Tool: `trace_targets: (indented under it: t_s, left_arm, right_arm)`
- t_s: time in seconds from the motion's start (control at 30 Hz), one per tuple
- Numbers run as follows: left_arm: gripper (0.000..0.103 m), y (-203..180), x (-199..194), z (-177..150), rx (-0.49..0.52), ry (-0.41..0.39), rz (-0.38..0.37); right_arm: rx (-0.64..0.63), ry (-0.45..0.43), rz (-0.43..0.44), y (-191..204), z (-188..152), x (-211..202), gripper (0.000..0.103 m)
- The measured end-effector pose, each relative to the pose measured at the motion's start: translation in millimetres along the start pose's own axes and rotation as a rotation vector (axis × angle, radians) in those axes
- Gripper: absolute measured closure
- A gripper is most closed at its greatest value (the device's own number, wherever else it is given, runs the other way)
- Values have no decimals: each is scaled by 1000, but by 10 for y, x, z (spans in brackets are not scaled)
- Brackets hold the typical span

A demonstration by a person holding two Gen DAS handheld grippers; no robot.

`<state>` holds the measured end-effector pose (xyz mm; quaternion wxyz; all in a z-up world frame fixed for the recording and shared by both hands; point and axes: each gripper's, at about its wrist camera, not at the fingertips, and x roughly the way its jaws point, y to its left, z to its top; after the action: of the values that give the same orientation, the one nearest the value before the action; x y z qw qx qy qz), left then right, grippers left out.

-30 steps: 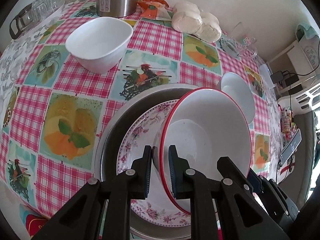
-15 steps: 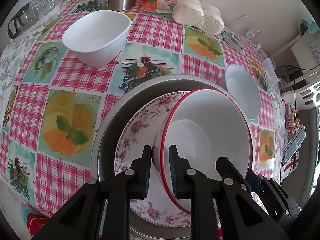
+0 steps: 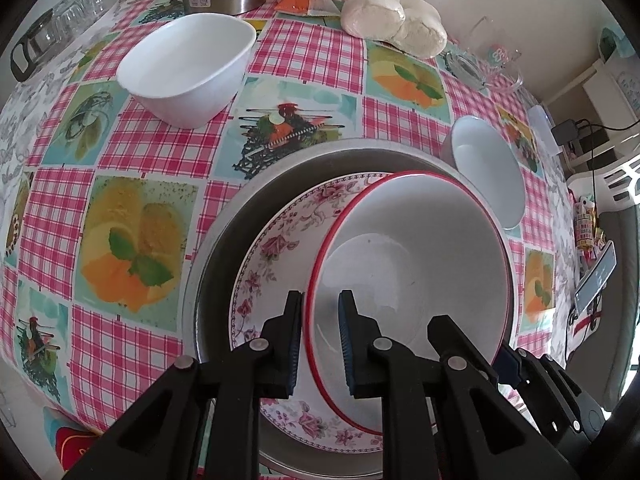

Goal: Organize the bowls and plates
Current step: 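Lower the red-rimmed bowl onto the floral plate in the basin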

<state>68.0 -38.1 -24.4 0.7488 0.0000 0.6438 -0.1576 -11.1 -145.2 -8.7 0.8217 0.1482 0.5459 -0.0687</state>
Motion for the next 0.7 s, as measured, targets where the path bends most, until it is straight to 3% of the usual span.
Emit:
trace_targets:
  t_s: [0.47,0.7]
  left_arm:
    - [86,-3,47,27,-4,21,-13]
    - [81,-3,-53,19,-2,-12,-25]
  right_arm:
    - [-1,23,0,-3,0,50,78]
    - [22,7,4,-39,15,13,77]
